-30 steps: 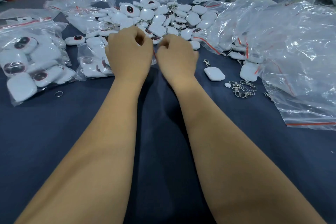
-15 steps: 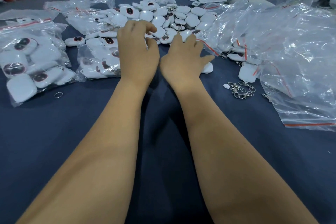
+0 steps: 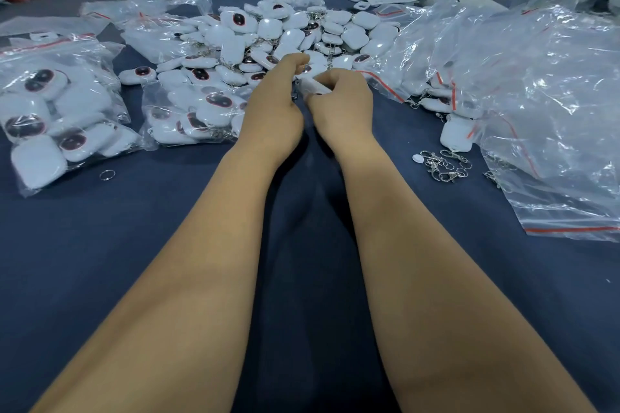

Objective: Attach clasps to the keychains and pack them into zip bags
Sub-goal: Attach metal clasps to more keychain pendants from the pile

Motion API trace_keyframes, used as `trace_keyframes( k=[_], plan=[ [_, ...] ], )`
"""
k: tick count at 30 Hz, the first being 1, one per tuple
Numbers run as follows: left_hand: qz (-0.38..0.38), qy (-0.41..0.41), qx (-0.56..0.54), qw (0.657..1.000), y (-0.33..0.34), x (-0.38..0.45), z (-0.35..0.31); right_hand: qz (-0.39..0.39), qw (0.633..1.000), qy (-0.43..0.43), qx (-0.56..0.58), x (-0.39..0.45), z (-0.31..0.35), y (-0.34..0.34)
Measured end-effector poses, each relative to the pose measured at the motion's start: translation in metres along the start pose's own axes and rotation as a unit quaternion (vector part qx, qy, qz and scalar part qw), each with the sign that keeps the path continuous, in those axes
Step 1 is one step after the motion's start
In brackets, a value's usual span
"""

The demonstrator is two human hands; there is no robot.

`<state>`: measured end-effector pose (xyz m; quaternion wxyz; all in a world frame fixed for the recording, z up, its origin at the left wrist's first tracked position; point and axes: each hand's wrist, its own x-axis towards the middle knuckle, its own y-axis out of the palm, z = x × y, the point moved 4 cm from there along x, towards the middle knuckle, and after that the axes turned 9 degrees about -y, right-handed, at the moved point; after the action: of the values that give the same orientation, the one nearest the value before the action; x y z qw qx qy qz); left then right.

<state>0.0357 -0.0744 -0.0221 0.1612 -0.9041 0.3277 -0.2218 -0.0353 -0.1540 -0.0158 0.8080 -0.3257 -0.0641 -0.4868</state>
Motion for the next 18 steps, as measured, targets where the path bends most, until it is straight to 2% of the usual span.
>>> trace_keyframes(
  k=[3, 6, 8, 12, 15, 18],
  plan=[
    [0.019, 0.000, 0.019, 1.000, 0.002, 0.001, 0.001, -0.042, 0.991, 0.039, 0.121, -0.001, -0.003, -0.002],
    [0.000, -0.009, 0.052, 0.999, 0.002, 0.003, 0.004, -0.090, 0.960, 0.082, 0.252, -0.002, -0.007, -0.003],
    [-0.012, -0.016, 0.066, 0.998, 0.001, 0.003, 0.004, -0.096, 0.946, 0.084, 0.297, -0.002, -0.006, -0.003],
    [-0.032, -0.010, 0.175, 0.984, 0.000, 0.002, 0.003, -0.069, 0.954, 0.076, 0.280, -0.002, -0.006, 0.001],
    [-0.058, -0.054, 0.274, 0.958, -0.005, 0.003, 0.008, -0.037, 0.960, 0.068, 0.269, -0.001, -0.004, 0.004],
    [-0.069, -0.092, 0.321, 0.940, -0.011, 0.003, 0.012, -0.011, 0.966, 0.072, 0.250, -0.001, -0.005, 0.007]
  ],
)
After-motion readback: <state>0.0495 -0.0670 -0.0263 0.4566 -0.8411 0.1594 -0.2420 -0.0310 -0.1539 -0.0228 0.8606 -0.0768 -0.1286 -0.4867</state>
